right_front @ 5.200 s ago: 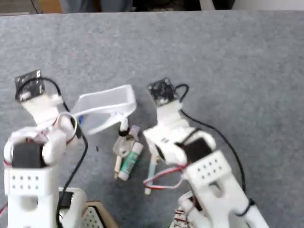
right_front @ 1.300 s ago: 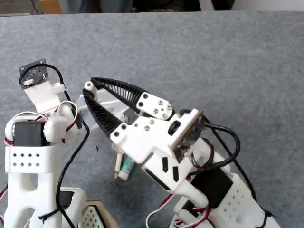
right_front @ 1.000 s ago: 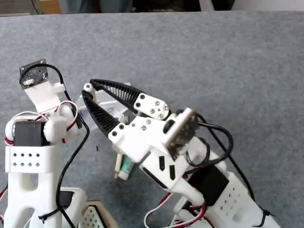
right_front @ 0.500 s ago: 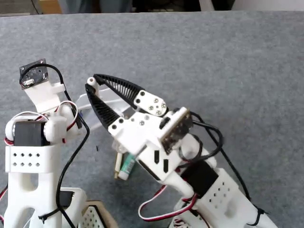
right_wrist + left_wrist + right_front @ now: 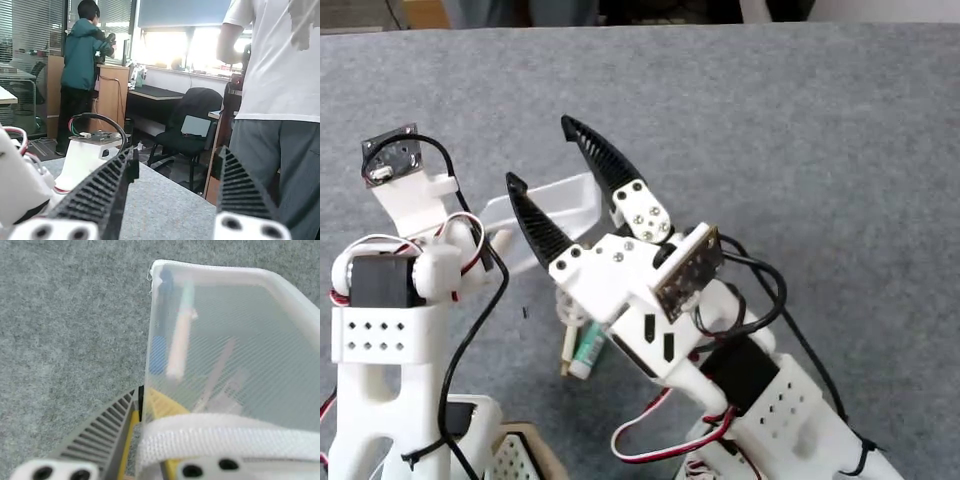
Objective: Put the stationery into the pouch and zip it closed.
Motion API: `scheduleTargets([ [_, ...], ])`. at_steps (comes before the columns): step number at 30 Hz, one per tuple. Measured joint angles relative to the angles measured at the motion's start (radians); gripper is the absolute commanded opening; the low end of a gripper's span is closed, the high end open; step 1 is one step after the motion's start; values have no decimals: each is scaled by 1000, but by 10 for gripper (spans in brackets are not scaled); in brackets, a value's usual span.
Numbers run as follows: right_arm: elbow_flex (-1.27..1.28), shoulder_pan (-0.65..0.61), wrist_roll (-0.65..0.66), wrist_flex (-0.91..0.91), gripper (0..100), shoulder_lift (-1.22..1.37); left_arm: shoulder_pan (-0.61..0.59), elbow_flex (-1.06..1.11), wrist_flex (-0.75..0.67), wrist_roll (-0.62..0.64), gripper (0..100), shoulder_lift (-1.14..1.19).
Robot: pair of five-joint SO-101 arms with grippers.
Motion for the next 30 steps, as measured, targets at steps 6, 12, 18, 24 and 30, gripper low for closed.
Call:
scheduleTargets([
  [6, 3, 89, 0, 32, 173, -2, 0, 0, 0, 0, 28, 0],
  [12, 78, 272, 0, 362, 174, -2, 0, 0, 0, 0, 28, 0],
  [18, 135, 328, 0, 529, 174, -2, 0, -124, 106, 0, 28, 18],
  [24, 233, 381, 0, 551, 174, -2, 0, -155, 160, 0, 28, -8],
  [30, 247, 385, 0, 669, 174, -2, 0, -87, 161, 0, 28, -63],
])
